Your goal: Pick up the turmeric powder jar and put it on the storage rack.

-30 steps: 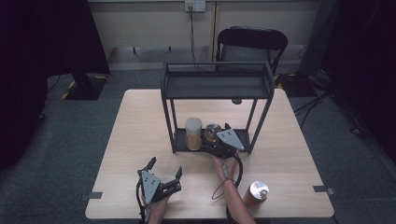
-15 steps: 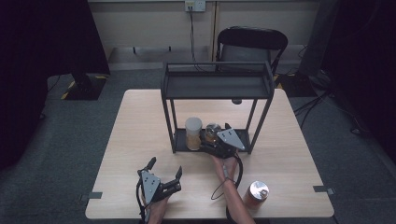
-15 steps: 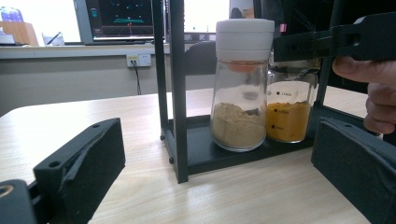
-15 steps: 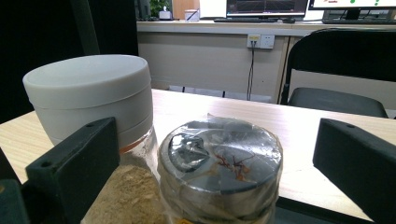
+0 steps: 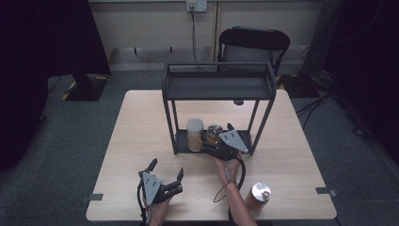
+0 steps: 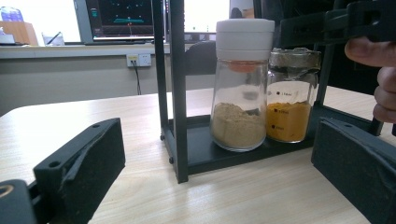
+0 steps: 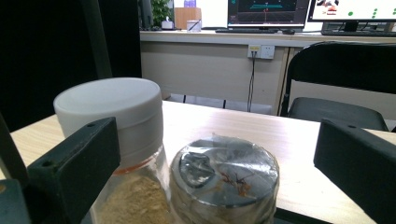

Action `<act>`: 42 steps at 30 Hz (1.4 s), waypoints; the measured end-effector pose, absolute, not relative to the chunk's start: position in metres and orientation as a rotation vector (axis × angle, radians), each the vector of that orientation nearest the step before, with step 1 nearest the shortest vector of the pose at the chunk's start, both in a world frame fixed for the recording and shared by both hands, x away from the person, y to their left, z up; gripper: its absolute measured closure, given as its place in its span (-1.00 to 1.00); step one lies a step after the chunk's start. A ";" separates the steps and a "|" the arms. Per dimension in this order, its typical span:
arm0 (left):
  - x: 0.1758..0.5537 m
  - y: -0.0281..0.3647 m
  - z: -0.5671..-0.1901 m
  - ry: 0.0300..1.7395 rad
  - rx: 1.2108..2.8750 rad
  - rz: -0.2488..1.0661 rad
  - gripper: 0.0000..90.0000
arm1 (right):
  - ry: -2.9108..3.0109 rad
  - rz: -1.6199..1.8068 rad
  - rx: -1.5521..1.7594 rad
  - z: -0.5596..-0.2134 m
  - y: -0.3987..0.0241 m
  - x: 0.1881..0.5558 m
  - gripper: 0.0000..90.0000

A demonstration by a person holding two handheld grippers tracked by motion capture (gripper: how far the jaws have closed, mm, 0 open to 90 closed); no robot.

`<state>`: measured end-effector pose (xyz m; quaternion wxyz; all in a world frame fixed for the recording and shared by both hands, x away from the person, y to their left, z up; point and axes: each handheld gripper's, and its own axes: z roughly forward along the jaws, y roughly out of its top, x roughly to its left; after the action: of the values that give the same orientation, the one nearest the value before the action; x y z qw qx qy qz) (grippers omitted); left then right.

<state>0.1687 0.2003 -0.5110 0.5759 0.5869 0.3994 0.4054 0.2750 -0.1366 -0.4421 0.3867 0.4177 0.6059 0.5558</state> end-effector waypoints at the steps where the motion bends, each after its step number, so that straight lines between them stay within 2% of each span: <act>1: 0.169 0.200 -0.511 0.935 1.374 0.949 -0.95 | 1.543 1.414 1.063 -0.441 -0.136 0.274 -1.00; 42: 0.169 0.200 -0.511 0.936 1.374 0.951 -0.95 | 1.506 1.474 1.009 -0.407 -0.134 0.242 -1.00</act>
<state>0.1687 0.1999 -0.5109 0.5754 0.5868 0.3998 0.4059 0.2422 -0.1340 -0.4074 0.3917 0.3974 0.5932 0.5803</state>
